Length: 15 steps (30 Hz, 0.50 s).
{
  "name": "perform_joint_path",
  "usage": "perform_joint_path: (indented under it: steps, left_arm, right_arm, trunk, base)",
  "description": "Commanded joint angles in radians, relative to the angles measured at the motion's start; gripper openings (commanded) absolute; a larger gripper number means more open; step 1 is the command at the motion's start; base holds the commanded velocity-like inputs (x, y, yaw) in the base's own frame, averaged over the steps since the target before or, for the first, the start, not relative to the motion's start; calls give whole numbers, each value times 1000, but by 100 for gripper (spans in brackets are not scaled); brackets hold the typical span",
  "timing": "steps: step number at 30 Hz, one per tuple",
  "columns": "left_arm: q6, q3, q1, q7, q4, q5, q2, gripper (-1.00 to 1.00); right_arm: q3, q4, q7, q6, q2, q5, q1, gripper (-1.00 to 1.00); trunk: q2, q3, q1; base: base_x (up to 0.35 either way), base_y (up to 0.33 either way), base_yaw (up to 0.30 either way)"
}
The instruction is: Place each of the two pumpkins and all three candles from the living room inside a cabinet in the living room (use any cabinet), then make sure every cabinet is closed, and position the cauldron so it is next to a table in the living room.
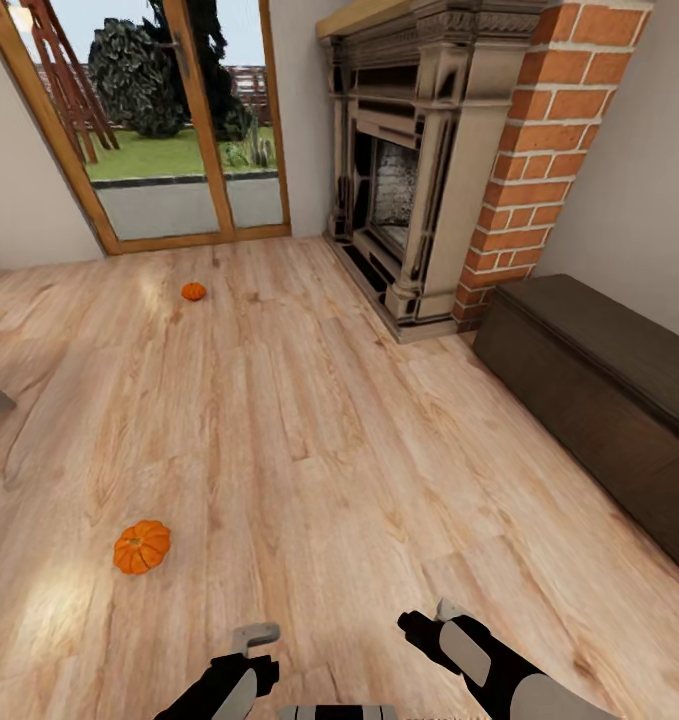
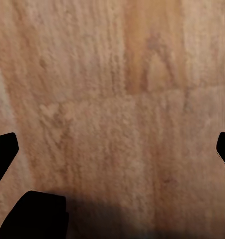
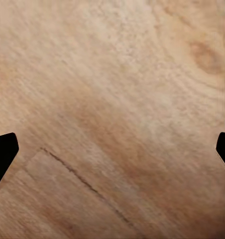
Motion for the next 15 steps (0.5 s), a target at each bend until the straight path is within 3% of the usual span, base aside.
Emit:
perform_joint_path:
  steps: [1,15]
  left_arm:
    - [2,-6,0,9,-2,10,1,100]
    - [2,-5,0,9,-2,9,1,100]
  right_arm:
    - [6,-2,-7,2,0,-6,-1,100]
    - [6,-2,-7,1,-1,-6,-1,100]
  trunk:
    - [0,-1,0]
    - [0,2,0]
  base:
    - [0,0,-277]
    - [0,0,-277]
